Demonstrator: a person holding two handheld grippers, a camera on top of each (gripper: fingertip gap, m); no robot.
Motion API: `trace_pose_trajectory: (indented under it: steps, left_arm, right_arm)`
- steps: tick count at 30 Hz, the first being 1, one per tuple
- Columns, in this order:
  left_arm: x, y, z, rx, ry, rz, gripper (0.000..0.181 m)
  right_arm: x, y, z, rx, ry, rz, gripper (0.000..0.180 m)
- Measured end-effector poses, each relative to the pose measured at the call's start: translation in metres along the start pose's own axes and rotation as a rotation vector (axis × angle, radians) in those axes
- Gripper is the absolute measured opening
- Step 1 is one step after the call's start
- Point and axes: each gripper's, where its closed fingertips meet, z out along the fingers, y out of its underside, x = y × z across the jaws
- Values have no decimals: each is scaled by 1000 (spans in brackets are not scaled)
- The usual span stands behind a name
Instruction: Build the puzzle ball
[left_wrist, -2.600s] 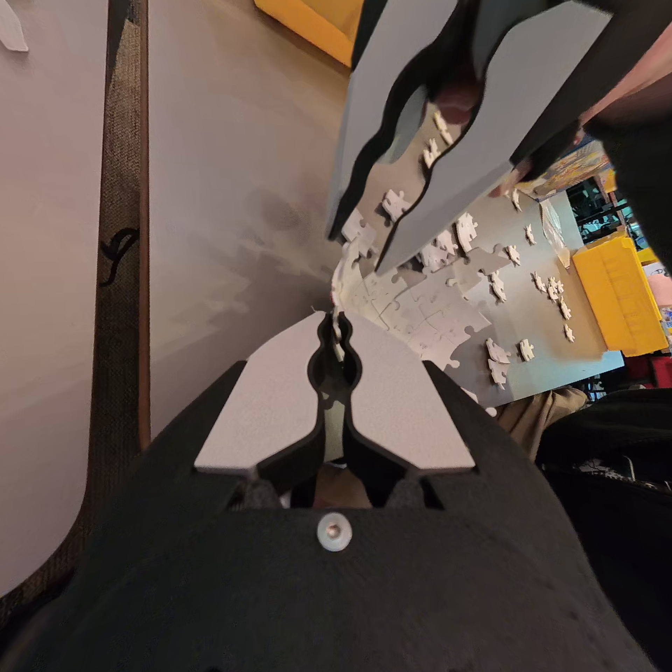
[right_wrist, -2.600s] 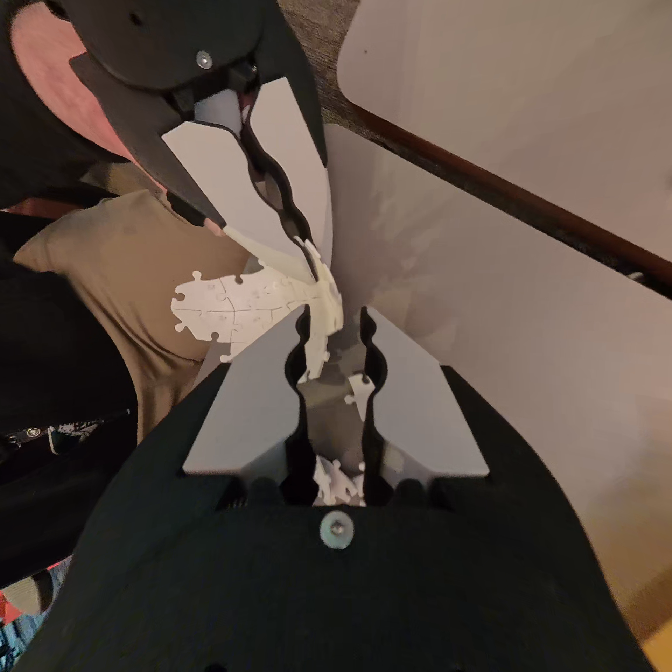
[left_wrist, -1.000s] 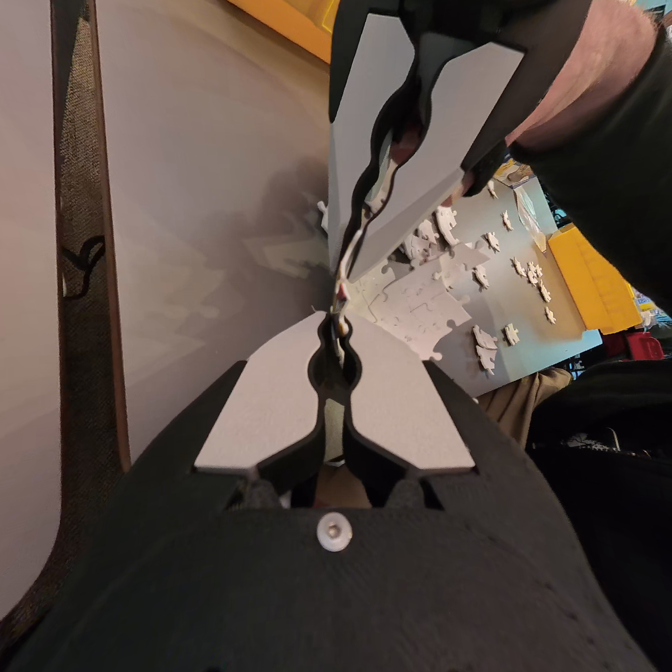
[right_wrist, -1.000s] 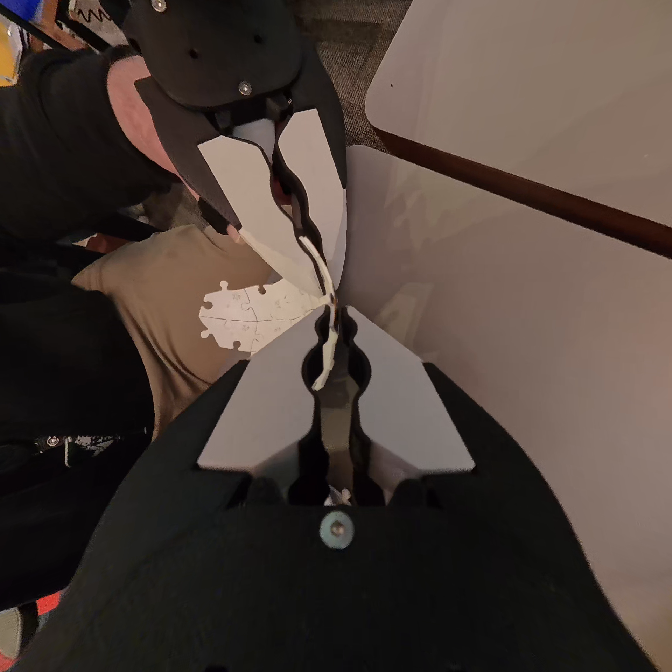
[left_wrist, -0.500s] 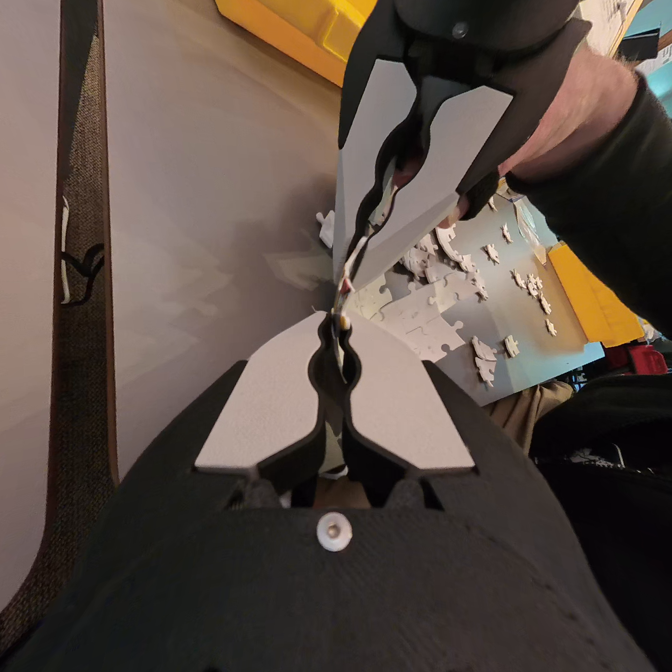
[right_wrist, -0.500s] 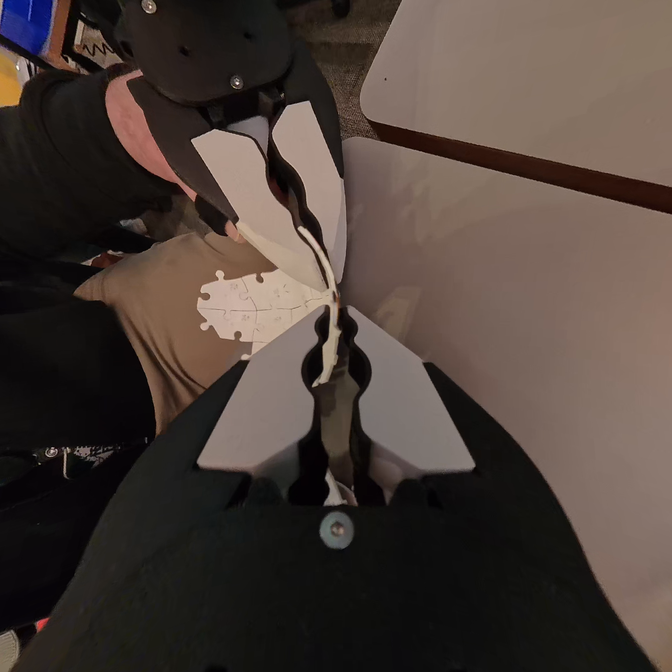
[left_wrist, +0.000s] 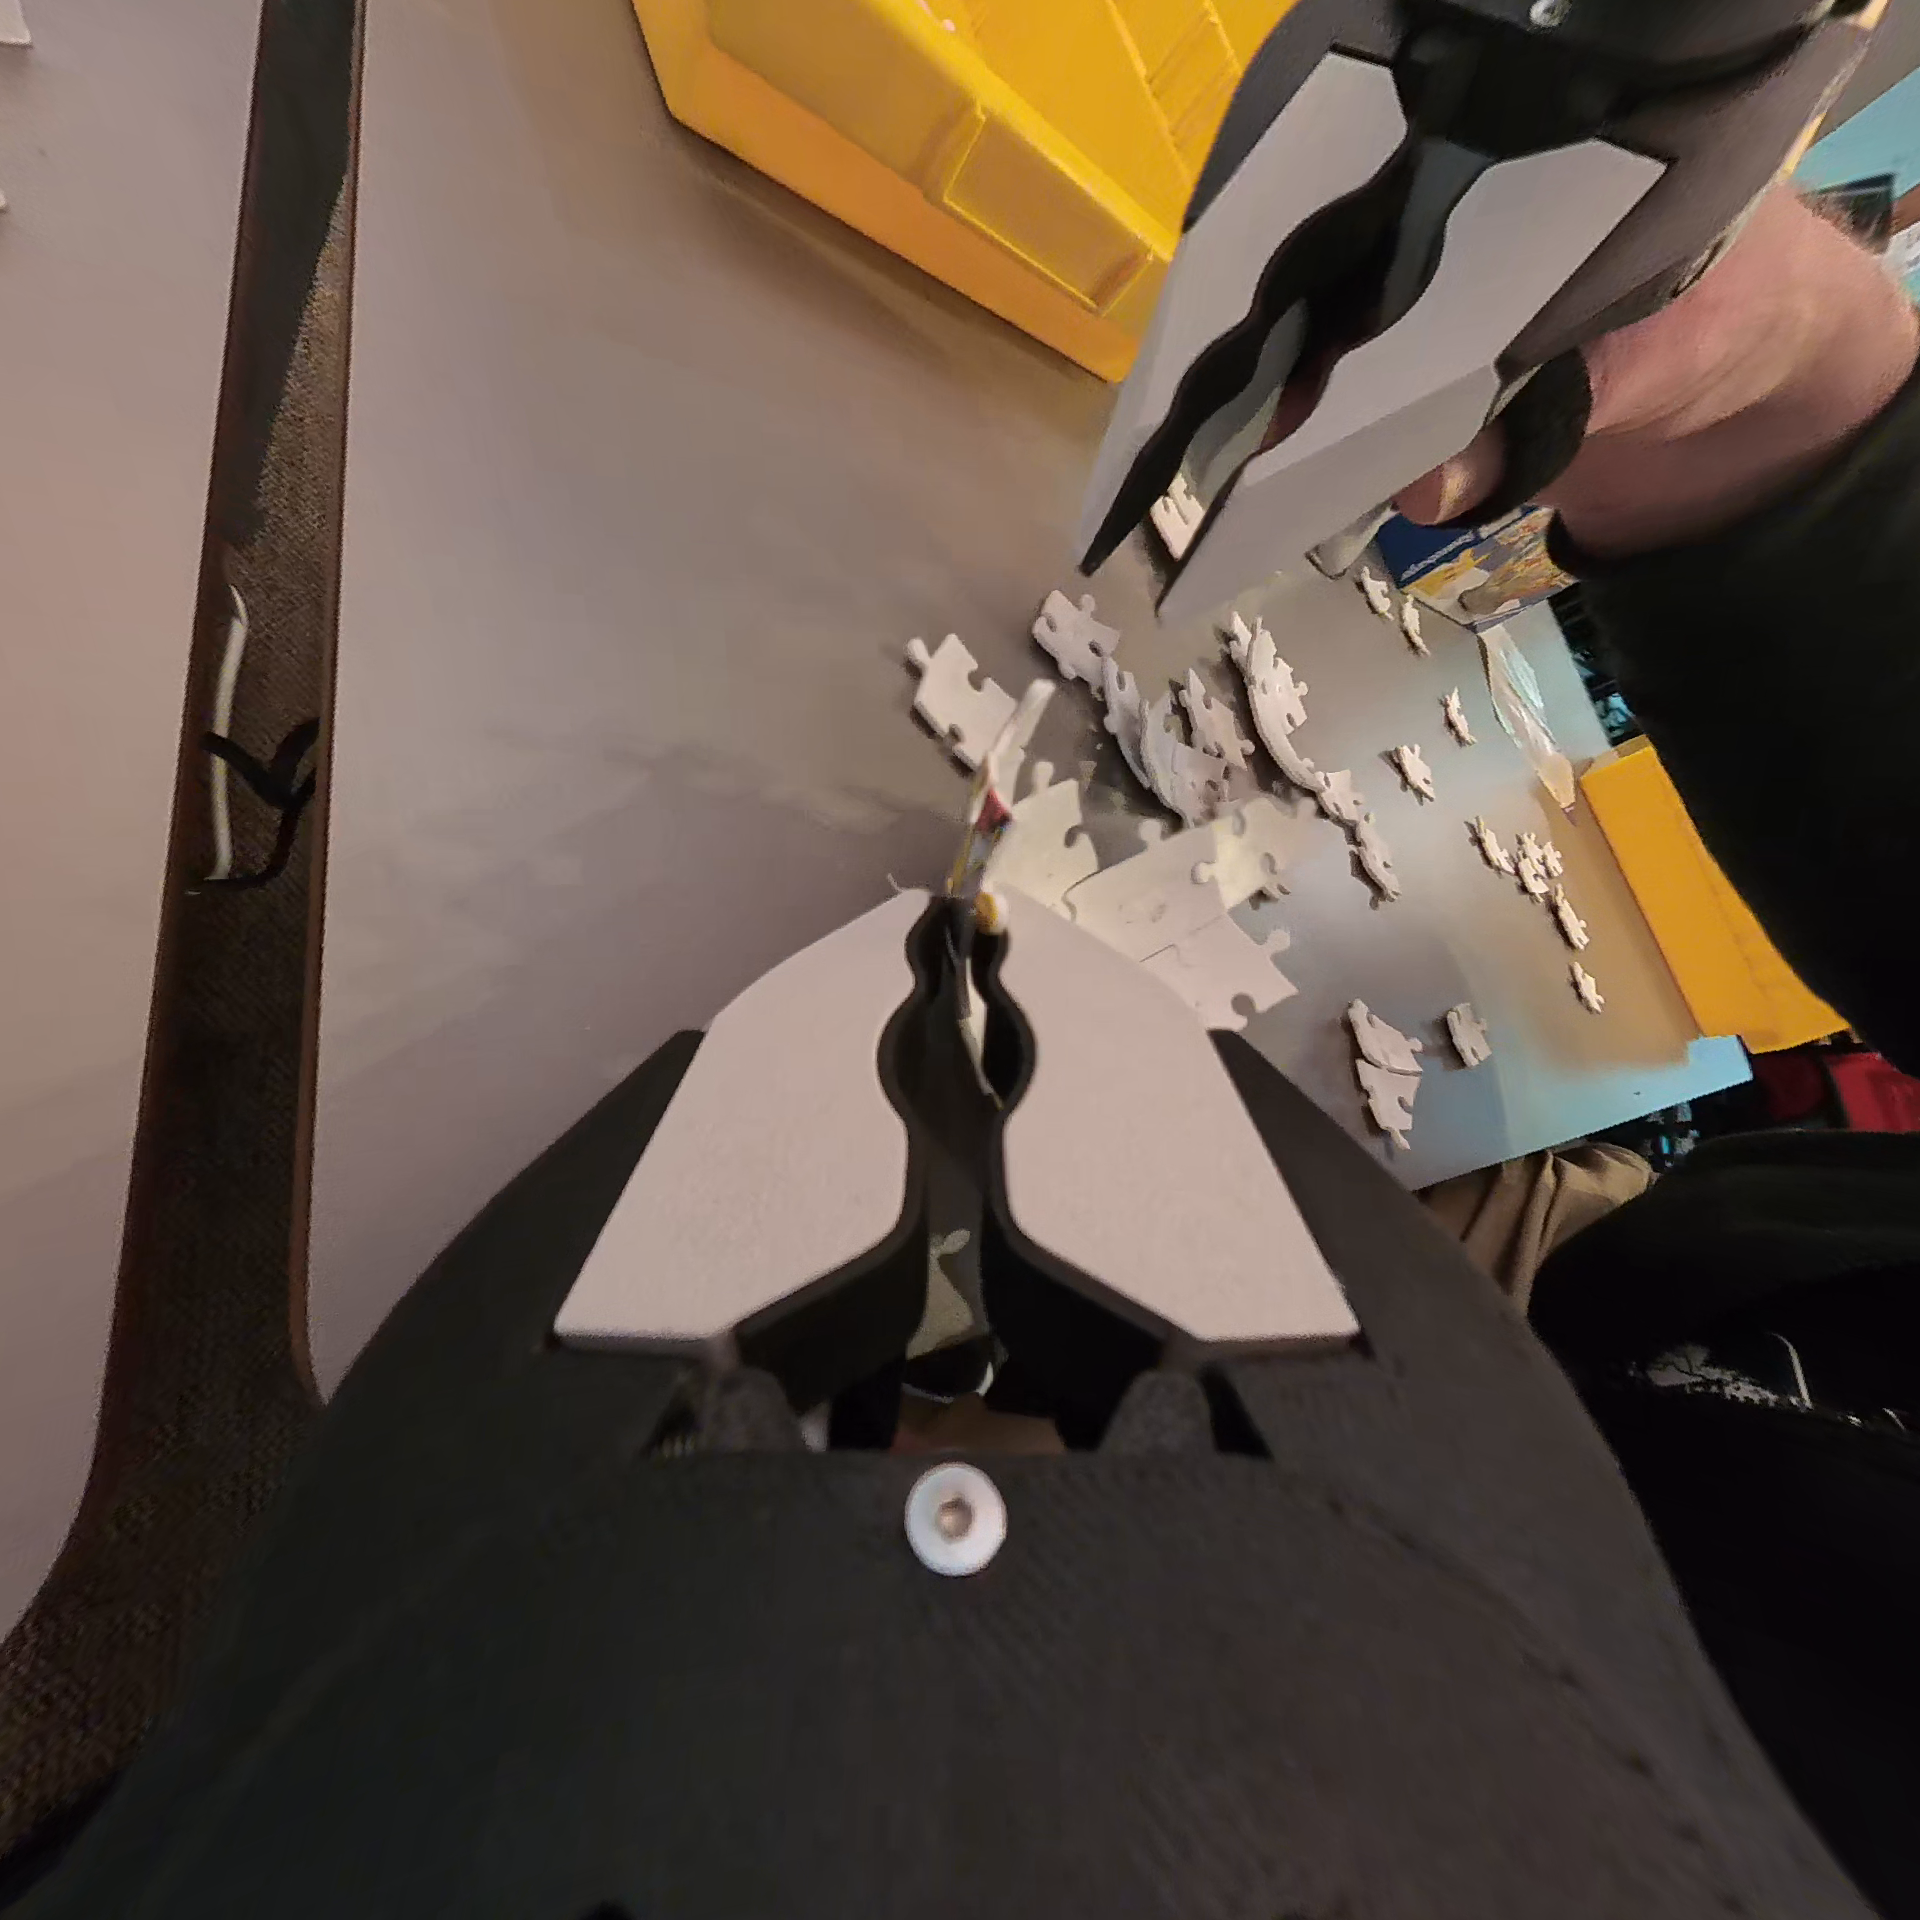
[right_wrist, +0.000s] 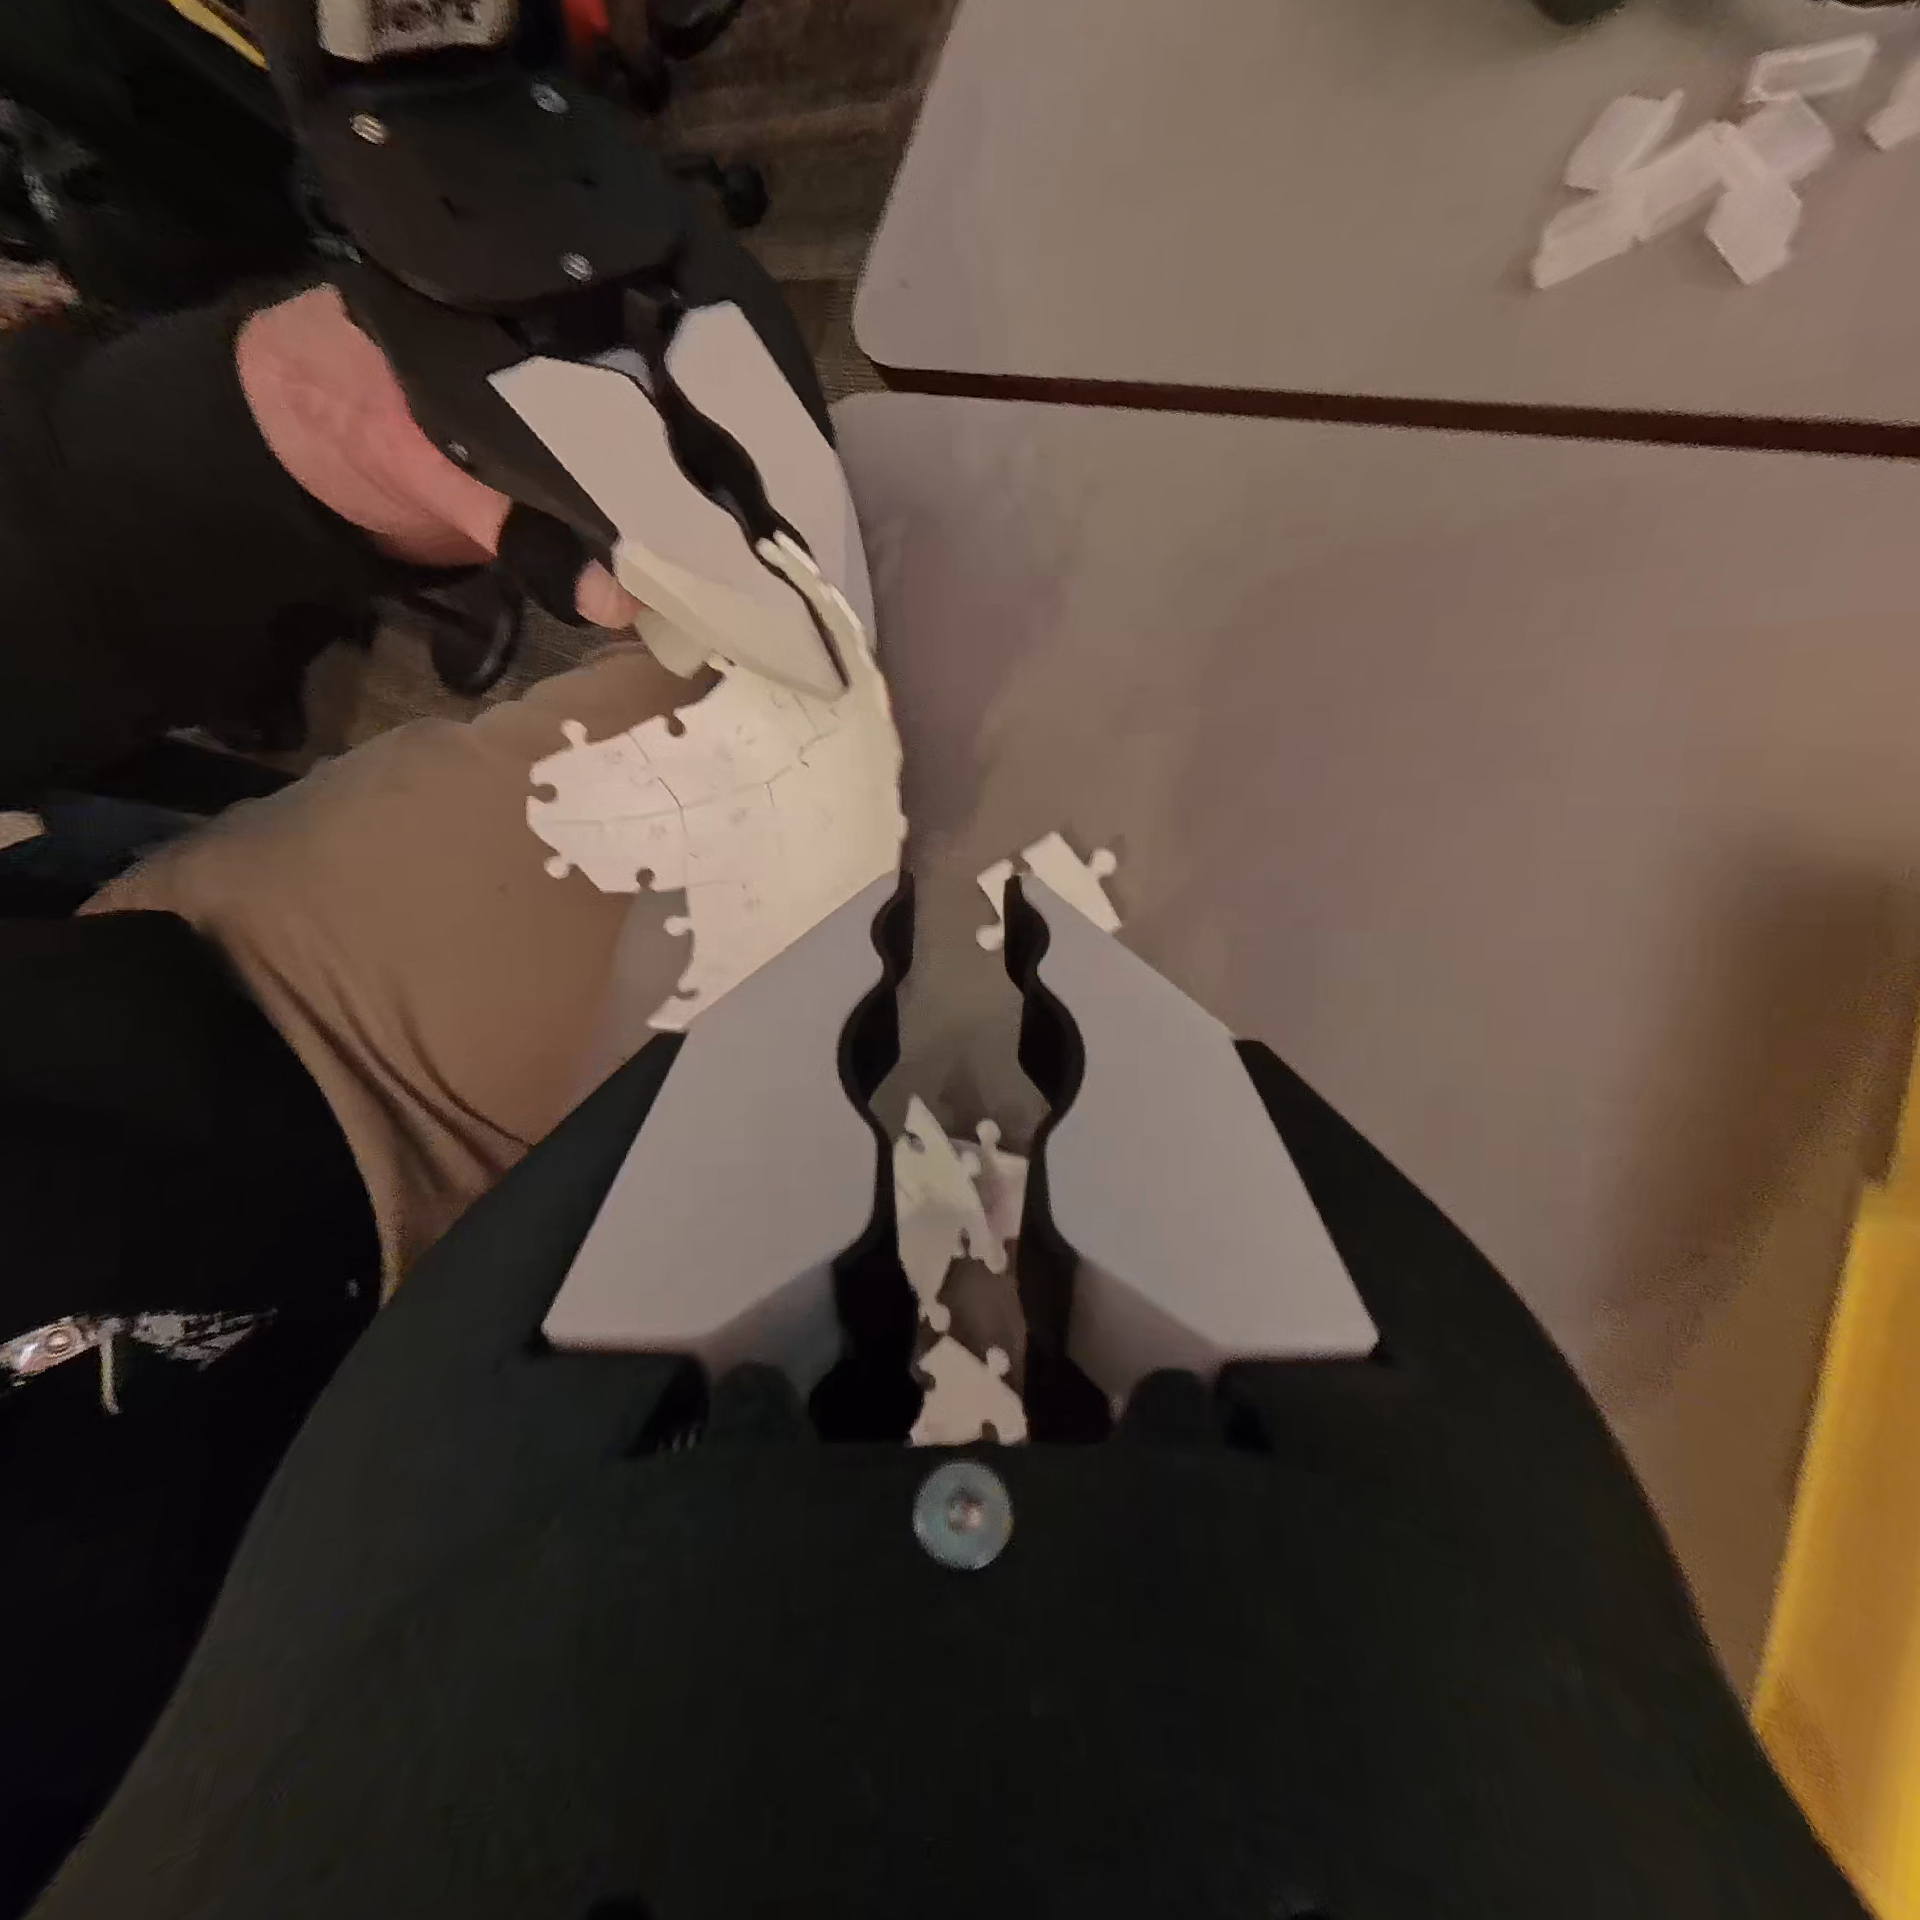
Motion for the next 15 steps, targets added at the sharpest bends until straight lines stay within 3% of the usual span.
trace_pose_trajectory:
  steps: [7, 15]
  left_arm:
    - [-4, 0, -3, 4, -36, -4, 3]
    - [-4, -1, -1, -16, -46, 5, 3]
  right_arm:
    - [16, 23, -1, -31, 115, -17, 22]
    - [27, 27, 23, -143, 199, -174, 28]
